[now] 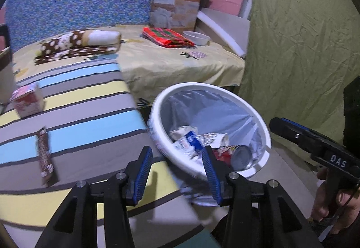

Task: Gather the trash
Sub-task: 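Move both tools back from the bin toward the table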

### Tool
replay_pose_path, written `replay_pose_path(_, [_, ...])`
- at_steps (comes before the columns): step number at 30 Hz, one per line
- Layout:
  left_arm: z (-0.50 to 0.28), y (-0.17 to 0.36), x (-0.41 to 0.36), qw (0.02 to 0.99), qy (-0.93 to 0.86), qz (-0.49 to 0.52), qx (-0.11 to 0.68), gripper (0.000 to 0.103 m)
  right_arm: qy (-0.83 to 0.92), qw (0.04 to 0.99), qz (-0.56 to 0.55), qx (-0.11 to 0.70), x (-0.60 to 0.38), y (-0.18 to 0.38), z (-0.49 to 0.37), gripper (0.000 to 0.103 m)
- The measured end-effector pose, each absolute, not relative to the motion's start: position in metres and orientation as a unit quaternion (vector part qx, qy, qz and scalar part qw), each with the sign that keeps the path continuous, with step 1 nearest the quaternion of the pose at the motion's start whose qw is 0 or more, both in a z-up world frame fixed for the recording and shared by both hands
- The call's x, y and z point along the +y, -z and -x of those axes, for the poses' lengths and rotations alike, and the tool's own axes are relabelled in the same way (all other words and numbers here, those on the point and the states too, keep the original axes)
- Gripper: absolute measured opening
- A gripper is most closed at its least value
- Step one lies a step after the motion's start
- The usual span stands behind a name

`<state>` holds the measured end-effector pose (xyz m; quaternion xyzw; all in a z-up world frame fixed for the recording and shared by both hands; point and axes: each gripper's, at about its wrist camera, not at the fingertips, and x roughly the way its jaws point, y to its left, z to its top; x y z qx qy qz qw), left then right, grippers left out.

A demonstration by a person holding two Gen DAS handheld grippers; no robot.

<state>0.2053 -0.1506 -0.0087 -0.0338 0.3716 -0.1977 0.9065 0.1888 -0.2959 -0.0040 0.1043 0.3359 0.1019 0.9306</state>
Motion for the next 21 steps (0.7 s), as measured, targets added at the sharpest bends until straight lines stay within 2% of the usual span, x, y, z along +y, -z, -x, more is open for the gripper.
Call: replay_pose_path(21, [-0.160,0.005,-0.027,0.927,0.072,0.069,0.362,0.046,-0.197,0.913,-0.068,0.350,-0.208,0.001,-0.184,0.057])
